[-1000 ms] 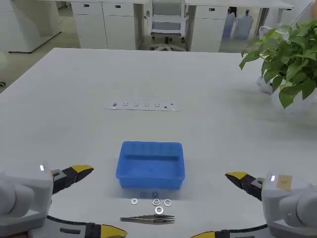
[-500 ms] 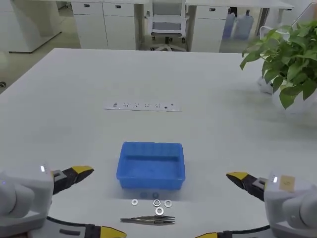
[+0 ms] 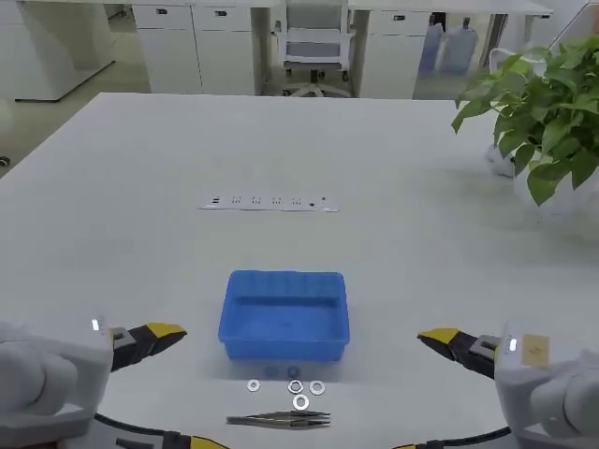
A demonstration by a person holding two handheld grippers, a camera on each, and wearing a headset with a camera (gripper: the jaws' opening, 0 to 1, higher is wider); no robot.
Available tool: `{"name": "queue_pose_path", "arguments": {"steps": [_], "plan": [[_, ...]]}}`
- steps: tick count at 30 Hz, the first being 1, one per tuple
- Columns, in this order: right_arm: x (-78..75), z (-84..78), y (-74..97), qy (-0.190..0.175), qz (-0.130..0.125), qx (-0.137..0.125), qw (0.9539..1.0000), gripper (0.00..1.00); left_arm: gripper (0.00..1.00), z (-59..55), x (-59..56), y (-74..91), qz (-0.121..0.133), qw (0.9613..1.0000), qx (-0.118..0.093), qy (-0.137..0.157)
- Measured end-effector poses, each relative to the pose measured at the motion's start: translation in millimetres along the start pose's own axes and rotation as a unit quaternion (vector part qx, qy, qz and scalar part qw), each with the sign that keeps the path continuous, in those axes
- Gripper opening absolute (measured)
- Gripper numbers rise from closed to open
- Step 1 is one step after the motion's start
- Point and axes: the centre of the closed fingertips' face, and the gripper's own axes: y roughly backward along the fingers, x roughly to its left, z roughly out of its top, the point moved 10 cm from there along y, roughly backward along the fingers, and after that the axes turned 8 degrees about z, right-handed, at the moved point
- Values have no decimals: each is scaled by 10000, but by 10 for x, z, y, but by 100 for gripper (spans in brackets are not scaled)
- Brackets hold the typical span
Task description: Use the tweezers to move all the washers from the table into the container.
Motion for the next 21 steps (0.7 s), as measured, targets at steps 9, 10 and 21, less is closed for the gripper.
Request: {"name": "queue_pose_path", "arguments": {"steps": [9,10,21], "plan": [[-23,19,-97,283,201,105,9993,74,78,-64,10,-124,-314,9990,225,-223],[-25,19,-105,294,213,115,9993,73,76,-68,13,-130,-327,9989,236,-228],[-59,81,-321,585,534,230,9966,60,63,-136,58,-303,-603,9954,549,-494]]}}
